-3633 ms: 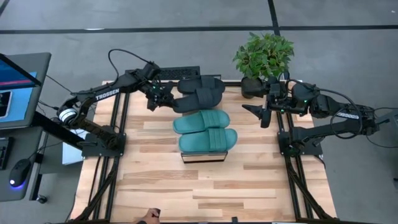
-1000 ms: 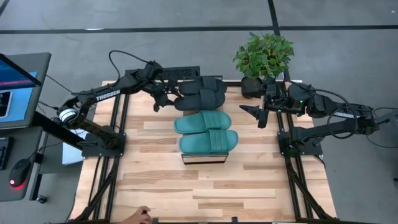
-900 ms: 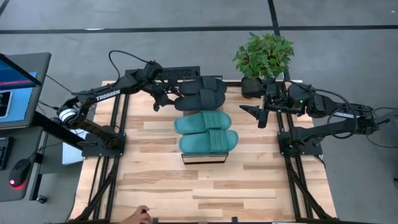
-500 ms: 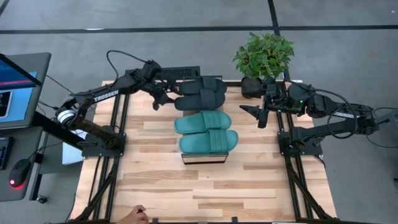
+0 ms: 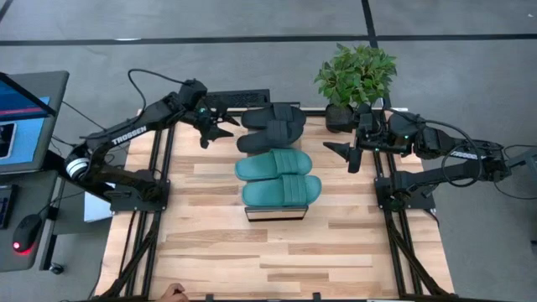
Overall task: Pick and place slides into the shelf
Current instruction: Adjust the slippers on the shelf
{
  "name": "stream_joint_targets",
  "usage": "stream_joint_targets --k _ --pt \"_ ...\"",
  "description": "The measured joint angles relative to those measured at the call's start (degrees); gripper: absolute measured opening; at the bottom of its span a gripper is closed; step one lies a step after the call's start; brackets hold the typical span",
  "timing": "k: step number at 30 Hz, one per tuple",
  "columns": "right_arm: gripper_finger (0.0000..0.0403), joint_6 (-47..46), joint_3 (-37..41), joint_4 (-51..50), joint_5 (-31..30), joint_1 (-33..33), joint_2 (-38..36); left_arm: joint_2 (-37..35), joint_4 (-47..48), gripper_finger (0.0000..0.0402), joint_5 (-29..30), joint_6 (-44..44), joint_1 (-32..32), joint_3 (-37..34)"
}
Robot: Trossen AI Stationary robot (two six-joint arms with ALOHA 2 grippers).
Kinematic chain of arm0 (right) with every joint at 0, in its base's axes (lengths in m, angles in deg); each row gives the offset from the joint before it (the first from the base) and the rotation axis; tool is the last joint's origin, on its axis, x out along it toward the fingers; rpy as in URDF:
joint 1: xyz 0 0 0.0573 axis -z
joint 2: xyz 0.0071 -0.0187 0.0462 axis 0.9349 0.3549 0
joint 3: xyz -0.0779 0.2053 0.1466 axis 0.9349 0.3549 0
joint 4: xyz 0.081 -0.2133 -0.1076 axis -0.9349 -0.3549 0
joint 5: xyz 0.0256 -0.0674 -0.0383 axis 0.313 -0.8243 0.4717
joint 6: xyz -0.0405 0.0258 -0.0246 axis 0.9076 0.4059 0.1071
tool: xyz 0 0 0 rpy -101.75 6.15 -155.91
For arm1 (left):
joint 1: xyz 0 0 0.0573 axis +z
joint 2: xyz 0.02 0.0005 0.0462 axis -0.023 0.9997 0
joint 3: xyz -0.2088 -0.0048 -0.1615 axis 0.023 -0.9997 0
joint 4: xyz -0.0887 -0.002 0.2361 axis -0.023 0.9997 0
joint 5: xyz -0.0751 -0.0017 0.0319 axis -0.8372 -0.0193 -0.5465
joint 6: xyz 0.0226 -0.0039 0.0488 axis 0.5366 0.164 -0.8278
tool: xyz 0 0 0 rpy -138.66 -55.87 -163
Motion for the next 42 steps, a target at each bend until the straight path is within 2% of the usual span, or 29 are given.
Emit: stream_joint_targets --k 13,16,18,25,32,36,42 --pt "0.0286 -0.2 0.0 0.0 0.0 0.0 0.0 0.0 0.6 0.0194 4.4 0.1 -0.2 0.0" --pt "0.0286 -0.2 0.0 -0.2 0.0 0.0 0.0 -0.6 -0.4 0.0194 4.3 2.7 -1.0 0.0" --pt "0.0286 -0.2 0.0 -1.4 0.0 -0.2 0.0 -2.1 -1.3 0.0194 4.3 6.9 -1.3 0.1" --pt "0.0286 -3.6 0.0 -12.5 -0.2 -1.8 -0.2 -9.5 -2.3 0.0194 4.9 31.2 -3.6 4.7" --pt "0.0286 -3.1 0.4 -22.3 -4.3 -2.0 0.3 -17.0 0.1 0.0194 4.7 53.9 -5.5 5.5" --pt "0.0286 -1.0 3.0 -22.0 -4.9 -2.0 0.4 -18.5 4.7 0.0194 4.2 59.9 -6.5 5.5" --pt "0.0286 -1.6 8.5 -15.7 -4.6 -2.0 0.7 -18.4 8.4 0.0194 -1.6 63.2 -8.4 5.4"
